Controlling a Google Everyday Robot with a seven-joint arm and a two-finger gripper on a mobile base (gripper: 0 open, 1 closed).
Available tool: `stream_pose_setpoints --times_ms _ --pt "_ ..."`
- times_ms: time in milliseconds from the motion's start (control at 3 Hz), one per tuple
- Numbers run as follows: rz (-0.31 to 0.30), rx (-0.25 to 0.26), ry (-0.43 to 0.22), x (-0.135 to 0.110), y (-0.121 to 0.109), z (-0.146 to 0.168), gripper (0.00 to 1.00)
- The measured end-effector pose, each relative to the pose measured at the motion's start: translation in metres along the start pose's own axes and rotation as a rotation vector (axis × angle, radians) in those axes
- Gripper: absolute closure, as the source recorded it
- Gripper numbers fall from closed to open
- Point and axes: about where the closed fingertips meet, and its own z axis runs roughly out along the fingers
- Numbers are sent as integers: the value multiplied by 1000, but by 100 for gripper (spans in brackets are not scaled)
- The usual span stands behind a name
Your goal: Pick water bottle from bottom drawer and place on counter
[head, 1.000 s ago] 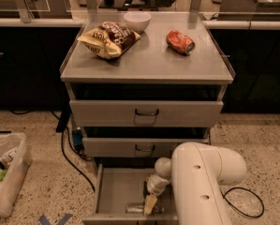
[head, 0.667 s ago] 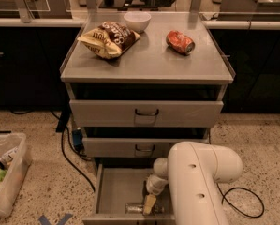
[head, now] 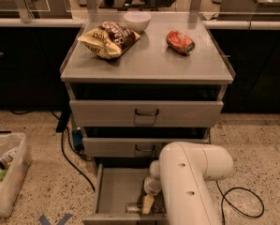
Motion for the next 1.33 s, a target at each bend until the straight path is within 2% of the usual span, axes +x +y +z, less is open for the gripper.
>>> stream_pose_setpoints --times_ms 333,1333 --pt "-1 15 8 -3 -1 -1 0" --pt "-8 17 29 -2 6 -2 0"
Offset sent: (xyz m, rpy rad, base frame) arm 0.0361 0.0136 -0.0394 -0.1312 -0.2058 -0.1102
